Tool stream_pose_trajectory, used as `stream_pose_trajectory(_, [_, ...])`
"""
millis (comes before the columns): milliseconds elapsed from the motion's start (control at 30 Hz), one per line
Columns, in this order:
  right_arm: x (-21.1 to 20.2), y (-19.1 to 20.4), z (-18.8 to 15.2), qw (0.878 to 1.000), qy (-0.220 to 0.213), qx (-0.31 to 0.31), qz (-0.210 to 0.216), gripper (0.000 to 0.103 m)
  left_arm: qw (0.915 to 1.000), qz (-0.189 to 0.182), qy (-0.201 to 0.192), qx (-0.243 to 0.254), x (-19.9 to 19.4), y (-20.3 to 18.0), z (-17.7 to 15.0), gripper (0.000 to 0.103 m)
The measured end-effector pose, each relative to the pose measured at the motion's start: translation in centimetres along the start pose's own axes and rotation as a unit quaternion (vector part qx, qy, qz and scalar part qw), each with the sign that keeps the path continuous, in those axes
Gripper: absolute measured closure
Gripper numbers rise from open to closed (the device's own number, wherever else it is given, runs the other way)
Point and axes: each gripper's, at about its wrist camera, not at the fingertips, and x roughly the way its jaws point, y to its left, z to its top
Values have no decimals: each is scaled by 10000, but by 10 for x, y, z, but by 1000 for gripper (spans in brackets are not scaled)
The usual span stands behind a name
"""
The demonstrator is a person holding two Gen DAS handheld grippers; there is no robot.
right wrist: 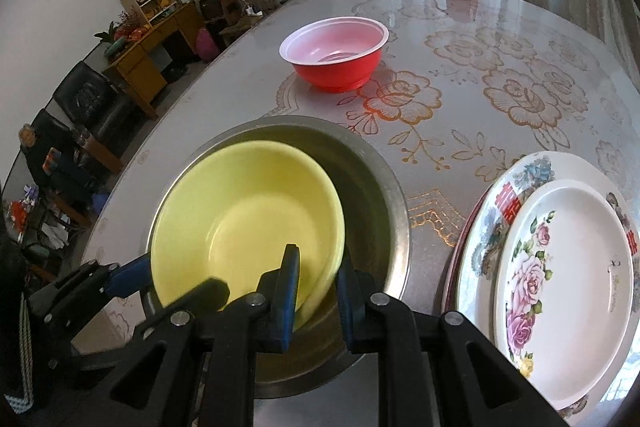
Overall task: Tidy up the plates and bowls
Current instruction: 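Lower the yellow bowl into the steel basin with the right tool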
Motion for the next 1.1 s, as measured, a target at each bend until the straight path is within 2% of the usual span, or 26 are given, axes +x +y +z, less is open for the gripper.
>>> stream_pose_trajectory(167, [3, -1, 1, 10000, 8, 68, 12, 84, 9999, 64, -66, 52, -6, -2, 0, 32])
stream_pose_trajectory(367, [-7, 0, 0, 9999, -145, 74, -26, 76, 9998, 130, -167, 11, -11, 0, 1, 27])
stream_pose_trajectory(933, [-20, 2, -3, 9995, -322, 45, 61, 74, 9998, 60, -179, -93, -12, 2, 1, 27])
stream_pose_trajectory(1100, [-30, 3, -1, 9988, -485, 15, 96, 74, 9992, 136, -297, -217, -15, 8, 6, 27])
